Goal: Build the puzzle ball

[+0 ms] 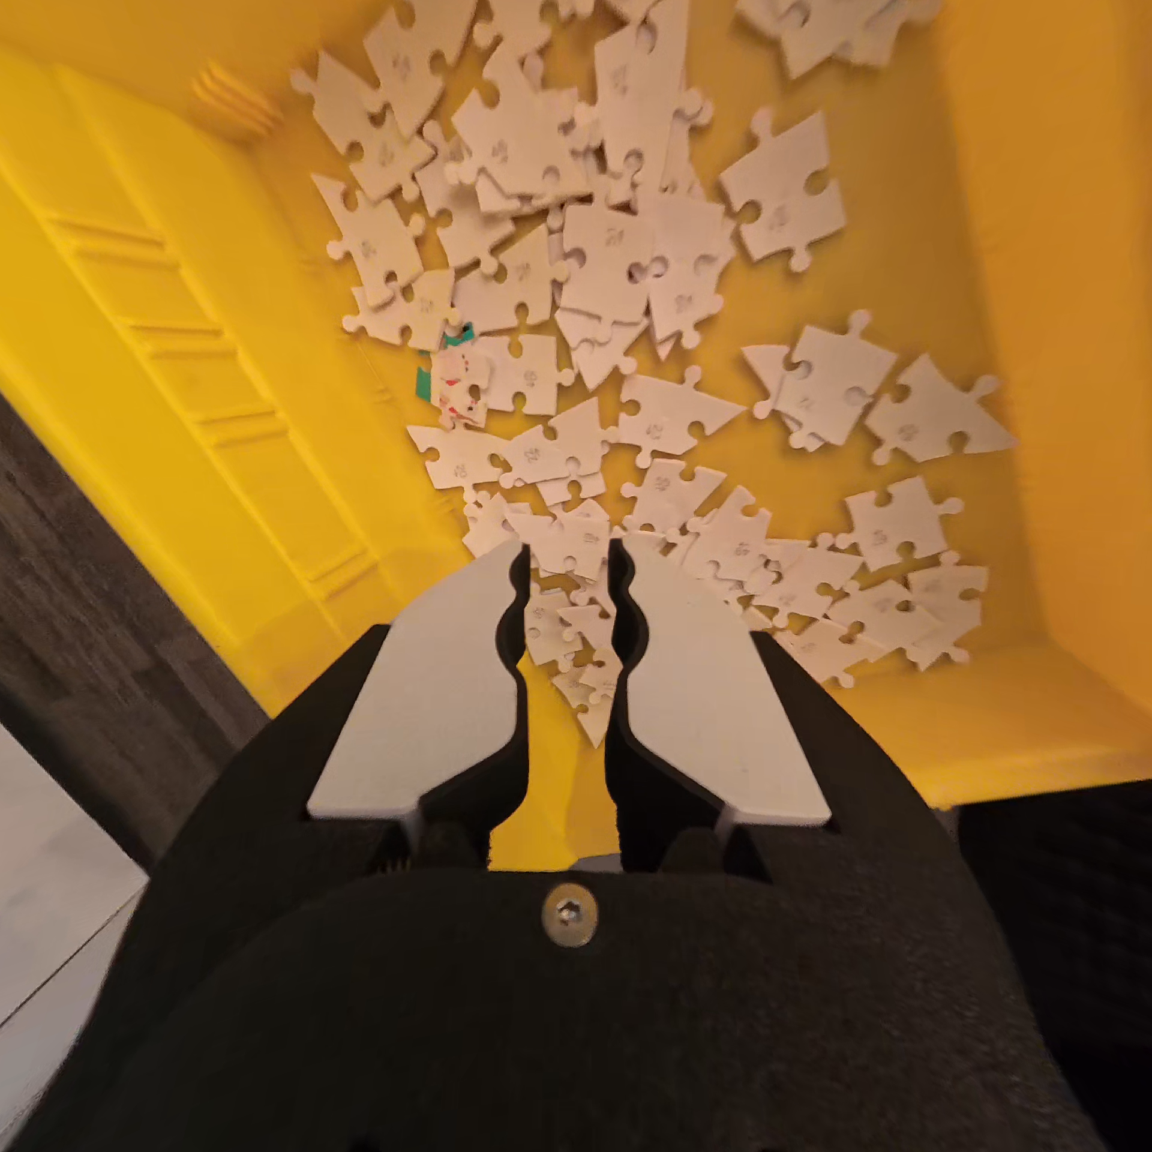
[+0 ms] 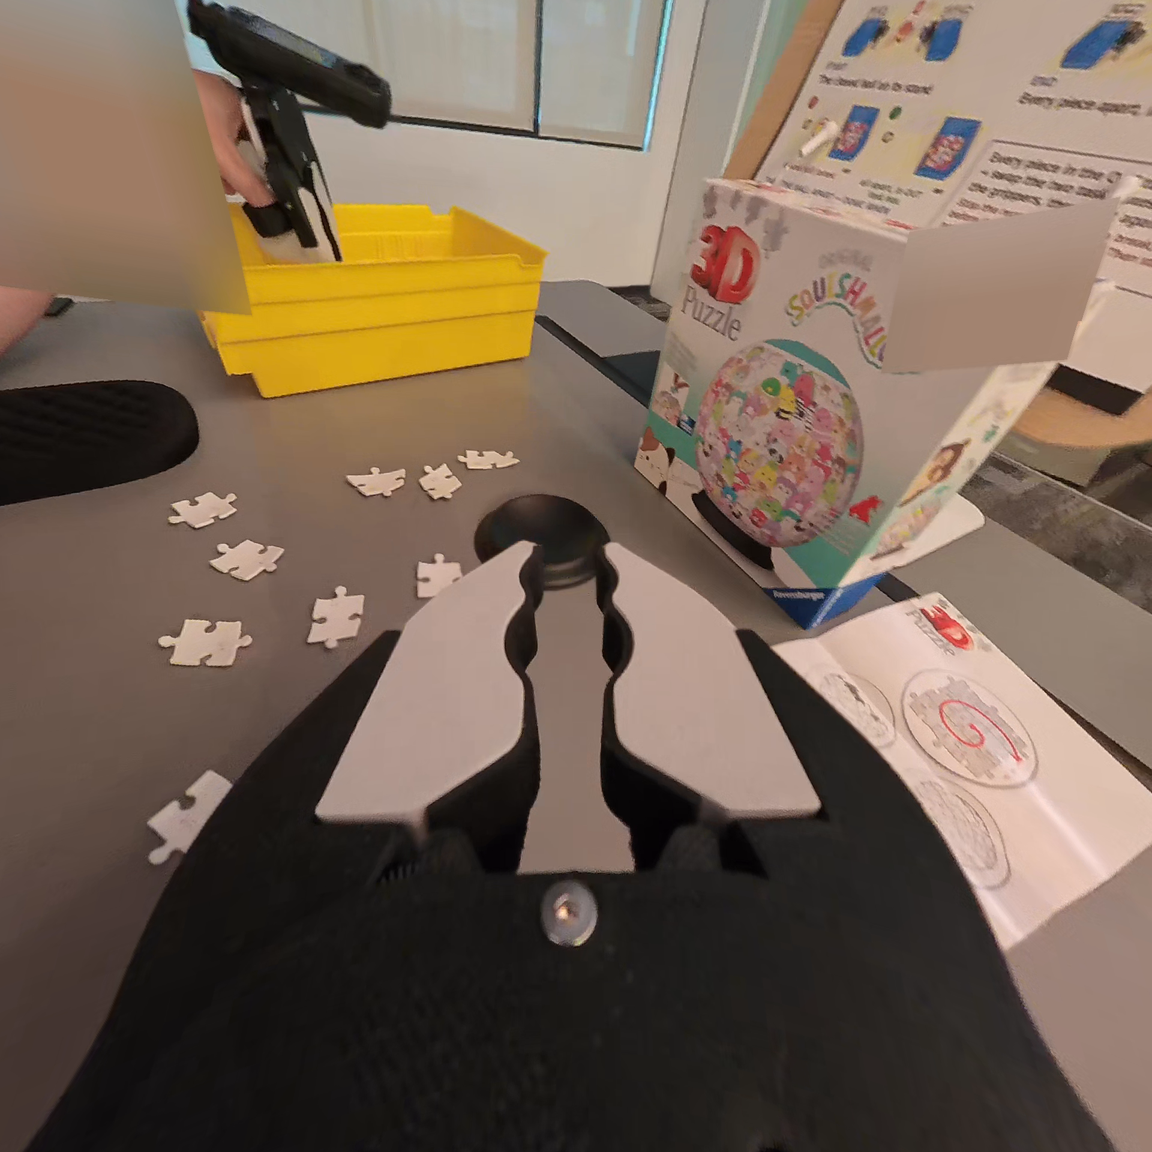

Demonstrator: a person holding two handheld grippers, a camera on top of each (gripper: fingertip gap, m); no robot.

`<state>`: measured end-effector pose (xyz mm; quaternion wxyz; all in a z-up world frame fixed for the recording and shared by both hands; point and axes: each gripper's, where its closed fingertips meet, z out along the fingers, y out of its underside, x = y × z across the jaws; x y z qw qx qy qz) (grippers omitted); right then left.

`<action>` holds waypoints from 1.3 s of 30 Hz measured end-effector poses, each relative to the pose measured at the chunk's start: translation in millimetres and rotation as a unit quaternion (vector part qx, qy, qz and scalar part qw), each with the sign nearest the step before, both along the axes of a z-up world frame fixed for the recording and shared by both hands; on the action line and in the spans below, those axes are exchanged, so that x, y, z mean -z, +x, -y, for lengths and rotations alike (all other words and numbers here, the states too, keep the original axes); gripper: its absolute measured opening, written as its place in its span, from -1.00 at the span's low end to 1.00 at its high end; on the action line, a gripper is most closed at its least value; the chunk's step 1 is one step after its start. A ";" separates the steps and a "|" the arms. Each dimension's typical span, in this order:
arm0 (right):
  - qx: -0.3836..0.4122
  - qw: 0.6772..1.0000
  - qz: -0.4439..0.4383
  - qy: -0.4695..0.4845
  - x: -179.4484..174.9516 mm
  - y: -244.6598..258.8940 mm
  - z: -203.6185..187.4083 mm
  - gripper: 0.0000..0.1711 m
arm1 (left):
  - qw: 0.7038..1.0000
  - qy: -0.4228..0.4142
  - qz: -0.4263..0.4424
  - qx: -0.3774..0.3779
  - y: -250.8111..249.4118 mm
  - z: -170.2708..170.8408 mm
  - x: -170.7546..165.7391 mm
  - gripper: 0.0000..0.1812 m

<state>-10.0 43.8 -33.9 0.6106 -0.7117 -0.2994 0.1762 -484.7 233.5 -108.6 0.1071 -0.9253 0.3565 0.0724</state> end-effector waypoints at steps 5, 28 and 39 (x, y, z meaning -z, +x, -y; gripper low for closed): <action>0.011 1.000 0.009 0.007 0.5 5.6 0.4 -0.81 | 0.999 -0.033 0.005 -0.013 -4.1 1.5 13.0 -0.69; -0.013 0.999 0.042 -0.025 19.4 -4.1 6.3 -0.81 | 0.986 -0.059 0.157 -0.025 38.6 -8.3 12.4 -0.61; -0.016 0.999 0.042 -0.029 19.8 -1.7 9.0 -0.81 | 0.992 -0.046 0.064 0.100 45.5 -8.2 35.7 -0.56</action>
